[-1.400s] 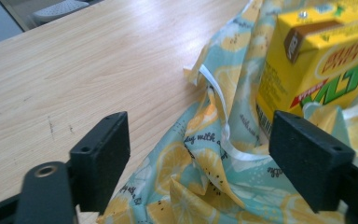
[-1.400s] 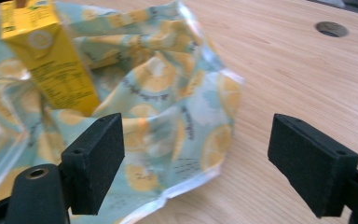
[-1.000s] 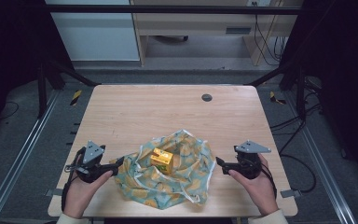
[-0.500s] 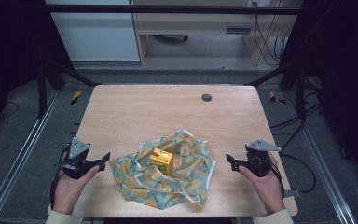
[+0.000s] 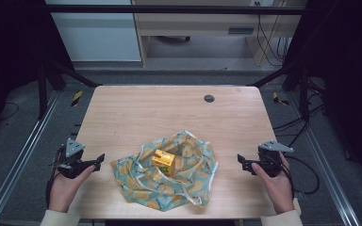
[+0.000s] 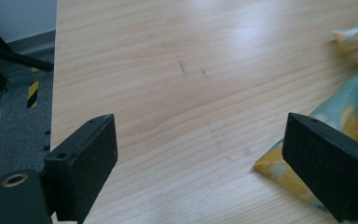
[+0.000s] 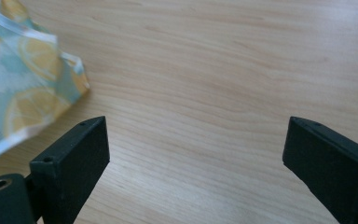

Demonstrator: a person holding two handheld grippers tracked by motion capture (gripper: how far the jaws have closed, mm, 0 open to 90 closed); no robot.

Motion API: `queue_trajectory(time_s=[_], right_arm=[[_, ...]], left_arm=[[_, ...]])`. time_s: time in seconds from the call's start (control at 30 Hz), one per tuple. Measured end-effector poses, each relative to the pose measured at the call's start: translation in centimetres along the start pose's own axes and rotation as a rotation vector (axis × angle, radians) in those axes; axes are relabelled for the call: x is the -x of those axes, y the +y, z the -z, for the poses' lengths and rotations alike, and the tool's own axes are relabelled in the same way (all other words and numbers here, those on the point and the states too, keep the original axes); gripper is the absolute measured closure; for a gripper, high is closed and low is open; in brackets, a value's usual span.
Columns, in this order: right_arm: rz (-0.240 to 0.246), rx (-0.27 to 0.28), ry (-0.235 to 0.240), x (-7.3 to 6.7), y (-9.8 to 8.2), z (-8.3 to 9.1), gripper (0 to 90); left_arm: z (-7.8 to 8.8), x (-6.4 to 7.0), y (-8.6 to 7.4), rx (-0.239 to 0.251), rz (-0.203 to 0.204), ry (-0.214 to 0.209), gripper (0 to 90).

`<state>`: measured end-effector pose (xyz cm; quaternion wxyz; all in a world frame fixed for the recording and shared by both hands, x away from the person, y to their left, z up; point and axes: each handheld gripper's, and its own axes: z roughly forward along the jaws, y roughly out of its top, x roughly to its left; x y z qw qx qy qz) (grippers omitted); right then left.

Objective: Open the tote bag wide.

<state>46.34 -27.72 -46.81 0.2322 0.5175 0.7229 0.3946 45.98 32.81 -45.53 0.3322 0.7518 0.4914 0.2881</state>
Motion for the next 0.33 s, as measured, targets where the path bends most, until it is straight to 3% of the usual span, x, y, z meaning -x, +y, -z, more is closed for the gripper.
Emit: queue_trajectory(time_s=[0.17,0.33], right_arm=[[-0.029,-0.054,-0.026,0.6,-0.6,-0.6,6.5],[-0.015,-0.096,-0.037,0.3,-1.0,-1.1,5.8]], left_arm=[[-0.6,-0.4,-0.3,-0.037,-0.005,0.02,9.6],[-0.7,-0.3,-0.3,-0.049,-0.015,0.019,8.0]])
